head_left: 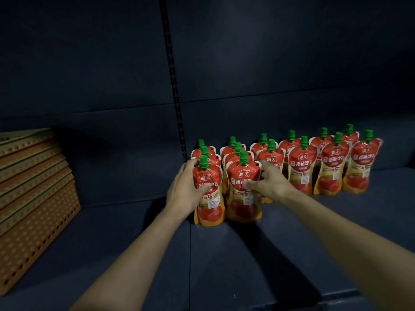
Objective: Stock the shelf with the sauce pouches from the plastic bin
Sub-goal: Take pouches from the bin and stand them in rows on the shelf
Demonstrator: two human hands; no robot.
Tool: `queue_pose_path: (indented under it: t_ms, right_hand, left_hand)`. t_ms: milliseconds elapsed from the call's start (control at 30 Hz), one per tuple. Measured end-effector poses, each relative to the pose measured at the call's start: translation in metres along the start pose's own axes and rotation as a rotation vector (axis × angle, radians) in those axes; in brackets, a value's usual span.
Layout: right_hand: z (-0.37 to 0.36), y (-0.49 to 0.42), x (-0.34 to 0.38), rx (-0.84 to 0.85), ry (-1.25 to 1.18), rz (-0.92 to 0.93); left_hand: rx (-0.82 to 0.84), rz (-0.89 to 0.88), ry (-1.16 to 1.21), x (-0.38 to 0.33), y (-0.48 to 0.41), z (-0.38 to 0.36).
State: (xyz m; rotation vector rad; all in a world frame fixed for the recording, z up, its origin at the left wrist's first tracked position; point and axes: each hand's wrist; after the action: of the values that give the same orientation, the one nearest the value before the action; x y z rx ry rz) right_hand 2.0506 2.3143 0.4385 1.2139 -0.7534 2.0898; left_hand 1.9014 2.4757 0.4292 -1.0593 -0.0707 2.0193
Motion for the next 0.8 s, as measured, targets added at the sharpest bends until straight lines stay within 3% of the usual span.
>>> queue_pose_path:
  t_ms: [267, 500, 800]
  right_hand:
    - [0.005, 0.039, -0.013, -0.068, 0.085, 0.022]
    - [0.021, 0.120, -0.060, -0.144, 0.333, 0.193]
    - [0.086, 0.277, -0.125, -0.406, 0.484, 0.171]
  left_hand:
    - [-0.132, -0.034, -0.207, -0.007, 0.035, -0.001]
    - [-0.119, -0.096, -0.203, -0.019, 0.110, -0.037]
    - [0.196, -0.182, 0.034, -0.117, 0.243, -0.130]
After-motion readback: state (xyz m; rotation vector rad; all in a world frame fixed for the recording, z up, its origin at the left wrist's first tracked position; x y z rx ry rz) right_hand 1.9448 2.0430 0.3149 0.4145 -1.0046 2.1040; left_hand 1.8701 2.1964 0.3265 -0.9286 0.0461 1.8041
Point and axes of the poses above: each hand's wrist, its own y-axis away from the middle knuckle, its own z-axis out of the back of the hand, x = y × z, and after that the axes turned 4 degrees about z, right-handed
